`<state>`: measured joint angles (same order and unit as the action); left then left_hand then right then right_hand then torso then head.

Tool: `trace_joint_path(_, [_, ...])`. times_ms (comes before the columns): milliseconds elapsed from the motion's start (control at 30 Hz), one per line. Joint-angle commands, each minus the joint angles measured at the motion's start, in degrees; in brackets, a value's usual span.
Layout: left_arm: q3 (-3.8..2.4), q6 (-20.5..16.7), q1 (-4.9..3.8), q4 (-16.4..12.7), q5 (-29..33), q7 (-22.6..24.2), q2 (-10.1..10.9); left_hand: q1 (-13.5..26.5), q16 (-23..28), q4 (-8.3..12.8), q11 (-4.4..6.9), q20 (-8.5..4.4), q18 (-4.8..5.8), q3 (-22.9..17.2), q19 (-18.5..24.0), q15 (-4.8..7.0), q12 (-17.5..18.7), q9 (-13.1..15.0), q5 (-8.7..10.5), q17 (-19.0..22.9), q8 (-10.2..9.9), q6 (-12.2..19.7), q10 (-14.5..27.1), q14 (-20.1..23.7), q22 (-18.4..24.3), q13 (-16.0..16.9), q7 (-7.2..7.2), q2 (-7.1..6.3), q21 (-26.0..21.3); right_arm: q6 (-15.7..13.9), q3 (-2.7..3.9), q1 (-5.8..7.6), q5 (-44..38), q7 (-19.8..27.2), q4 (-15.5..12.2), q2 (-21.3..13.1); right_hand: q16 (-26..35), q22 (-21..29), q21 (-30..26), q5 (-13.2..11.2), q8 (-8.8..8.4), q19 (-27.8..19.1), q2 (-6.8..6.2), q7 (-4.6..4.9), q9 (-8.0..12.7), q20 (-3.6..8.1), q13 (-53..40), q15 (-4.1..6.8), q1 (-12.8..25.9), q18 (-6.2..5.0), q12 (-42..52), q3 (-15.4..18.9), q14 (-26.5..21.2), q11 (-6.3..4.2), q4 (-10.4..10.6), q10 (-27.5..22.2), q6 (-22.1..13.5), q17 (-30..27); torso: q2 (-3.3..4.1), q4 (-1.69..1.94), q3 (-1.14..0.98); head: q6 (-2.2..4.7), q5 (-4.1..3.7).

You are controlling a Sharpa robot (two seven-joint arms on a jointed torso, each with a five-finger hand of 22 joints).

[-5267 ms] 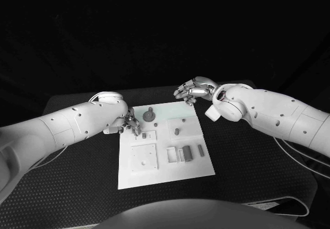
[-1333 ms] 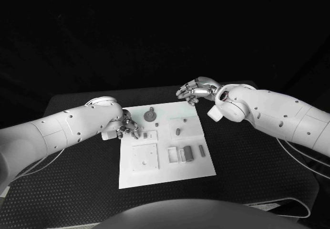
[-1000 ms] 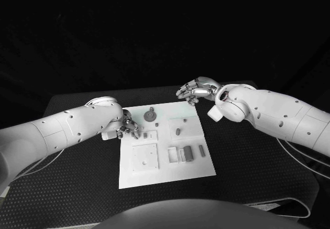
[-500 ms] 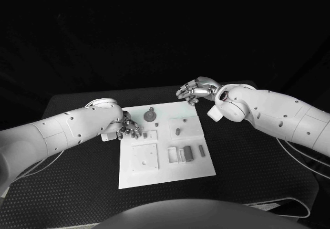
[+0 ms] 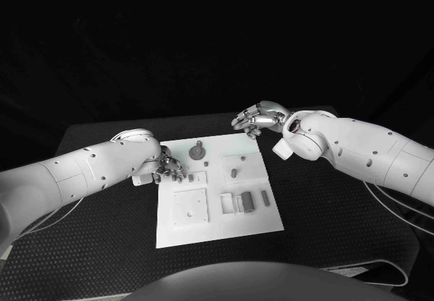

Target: Assemble the parts on the task board

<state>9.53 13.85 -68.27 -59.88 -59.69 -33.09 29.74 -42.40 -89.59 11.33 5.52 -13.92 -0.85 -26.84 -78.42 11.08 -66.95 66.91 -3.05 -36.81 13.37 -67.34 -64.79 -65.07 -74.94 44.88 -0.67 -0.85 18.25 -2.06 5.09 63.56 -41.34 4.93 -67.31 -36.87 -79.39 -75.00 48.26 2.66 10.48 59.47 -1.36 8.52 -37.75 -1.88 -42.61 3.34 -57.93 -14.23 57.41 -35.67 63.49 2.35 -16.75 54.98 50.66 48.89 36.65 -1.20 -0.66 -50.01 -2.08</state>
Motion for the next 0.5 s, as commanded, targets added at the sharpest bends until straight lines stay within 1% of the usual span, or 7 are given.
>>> trace_joint_path(33, [-0.02, -0.98, 0.05, -0.27, 0.14, 0.46, 0.35, 0.28, 0.37, -0.09, -0.02, -0.2, 0.6, 0.31, -0.07, 0.28, 0.26, -0.08, 0.28, -0.05, 0.28, 0.47, 0.05, 0.03, -1.07, 0.1, -0.03, -0.58, -0.3, 0.69, 0.01, -0.05, -0.1, 0.42, -0.01, 0.04, 0.2, -0.81, -0.2, 0.21, -0.15, 0.29, 0.05, 0.3, 0.04, 0.21, 0.07, 0.45, 0.43, -0.77, 0.28, -0.05, 0.0, 0.07, 0.19, -0.2, 0.01, -0.08, 0.0, -0.01, 0.01, 0.01, -0.01])
trace_joint_path(200, [-0.07, -0.99, 0.03, -0.85, 1.57, 0.51, 0.93, 0.38, 0.37, -0.07, 0.01, -0.22, 0.59, 0.3, -0.1, 0.3, 0.27, -0.11, 0.28, -0.06, 0.37, 0.47, 0.03, 0.02, -1.07, 0.11, 0.0, -0.84, -0.31, 0.68, 0.01, -0.07, -0.1, 0.39, -0.01, 0.04, 0.2, -0.81, -0.2, 0.21, -0.15, 0.29, 0.06, 0.3, 0.04, 0.21, 0.07, 0.45, 0.44, -0.77, 0.28, -0.05, 0.0, 0.07, 0.2, -0.2, 0.01, -0.08, -0.01, 0.03, 0.01, 0.01, 0.03])
trace_joint_path(367, [-0.07, -0.33, 0.03, -0.88, 2.07, 0.37, 1.02, 0.44, 0.41, -0.02, 0.01, -0.24, 0.59, 0.26, -0.08, 0.32, 0.31, -0.17, 0.28, -0.05, 0.42, 0.54, 0.05, 0.03, -1.06, 0.11, 0.0, -1.1, -0.35, 0.69, 0.01, -0.07, -0.1, 0.39, -0.02, 0.05, 0.2, -0.81, -0.2, 0.21, -0.15, 0.29, 0.06, 0.31, 0.04, 0.21, 0.07, 0.45, 0.45, -0.77, 0.28, -0.05, 0.0, 0.07, 0.2, -0.2, 0.01, -0.08, -0.01, 0.03, -0.01, 0.01, 0.02])
trace_joint_path(500, [-0.07, -0.53, 0.03, -1.03, 2.94, 0.53, 1.09, 0.7, 0.48, -0.13, 0.0, -0.25, 0.59, 0.22, -0.05, 0.32, 0.38, -0.27, 0.28, -0.03, 0.47, 0.68, 0.1, 0.07, -1.04, 0.1, -0.02, -1.38, -0.41, 0.7, 0.01, -0.07, -0.1, 0.39, 0.0, 0.05, 0.2, -0.81, -0.21, 0.21, -0.15, 0.29, 0.07, 0.31, 0.04, 0.21, 0.08, 0.45, 0.45, -0.77, 0.28, -0.05, 0.0, 0.07, 0.2, -0.21, 0.01, -0.08, 0.01, 0.01, 0.0, 0.01, 0.1])
